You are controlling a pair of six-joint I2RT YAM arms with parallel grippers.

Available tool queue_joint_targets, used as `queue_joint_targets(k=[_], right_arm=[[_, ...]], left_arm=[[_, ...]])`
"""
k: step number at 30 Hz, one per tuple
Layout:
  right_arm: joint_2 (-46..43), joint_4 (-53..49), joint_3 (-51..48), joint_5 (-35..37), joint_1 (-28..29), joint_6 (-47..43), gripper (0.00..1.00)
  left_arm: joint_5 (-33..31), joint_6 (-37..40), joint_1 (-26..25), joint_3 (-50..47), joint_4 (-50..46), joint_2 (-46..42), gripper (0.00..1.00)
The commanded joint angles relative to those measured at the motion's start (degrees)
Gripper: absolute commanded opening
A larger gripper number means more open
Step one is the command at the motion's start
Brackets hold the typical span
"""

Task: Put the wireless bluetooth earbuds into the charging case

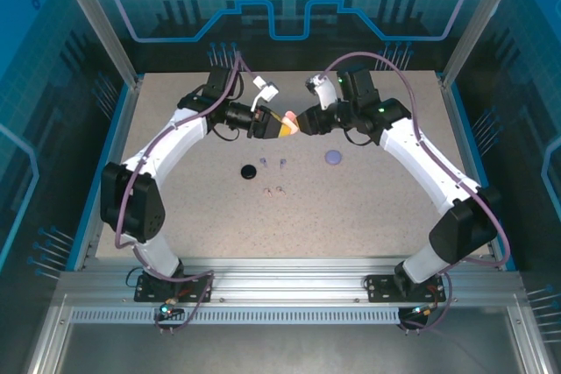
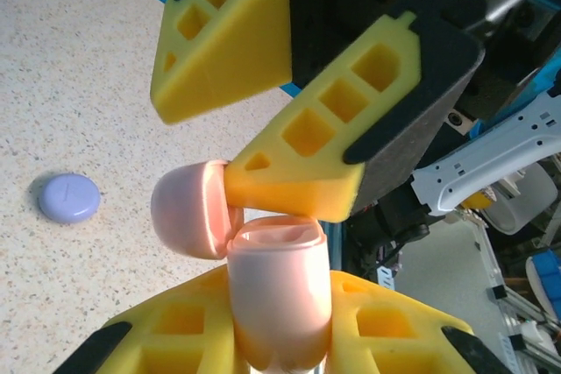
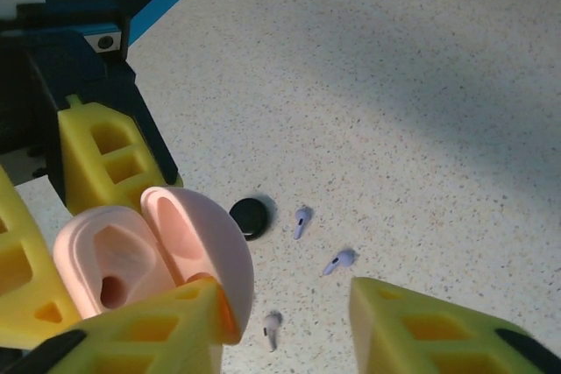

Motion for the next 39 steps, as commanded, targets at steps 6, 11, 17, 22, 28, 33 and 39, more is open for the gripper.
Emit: queue_joint_targets(k=[6,11,17,22,28,33,39], right_arm=[[-10.9,2.4,-7.1,0.5,0.8,5.7,0.62],[-15.2,6.4,-15.4,4.0,3.8,10.0,0.69],[-14.5,9.7,-21.7,13.6,12.2,15.2,0.7],[-11.8,13.4,-25.0,19.1,16.7,20.6,0.69],[-4.2,11.1,-21.8,23.7,21.1,24.9,0.68],[5.9,5.1,-14.0,26.9,24.7,25.4,0.66],[18.7,-2.1,-3.5,29.9,26.6,25.1,0.6]], left_arm=[[-4.7,-17.4,3.5,-14.6,29.4,-10.1,0.0],[-10.2,-22.1,3.7,-22.0,38.5,-16.6,0.0],[-17.9,-26.7,3.7,-32.7,49.4,-26.7,0.0],[-23.8,-28.5,3.7,-39.0,54.3,-33.9,0.0],[-33.6,-30.3,3.7,-45.2,60.4,-41.6,0.0],[-36.0,-28.9,3.7,-44.9,58.2,-44.1,0.0],[-40.5,-27.5,3.7,-45.3,56.6,-46.5,0.0]])
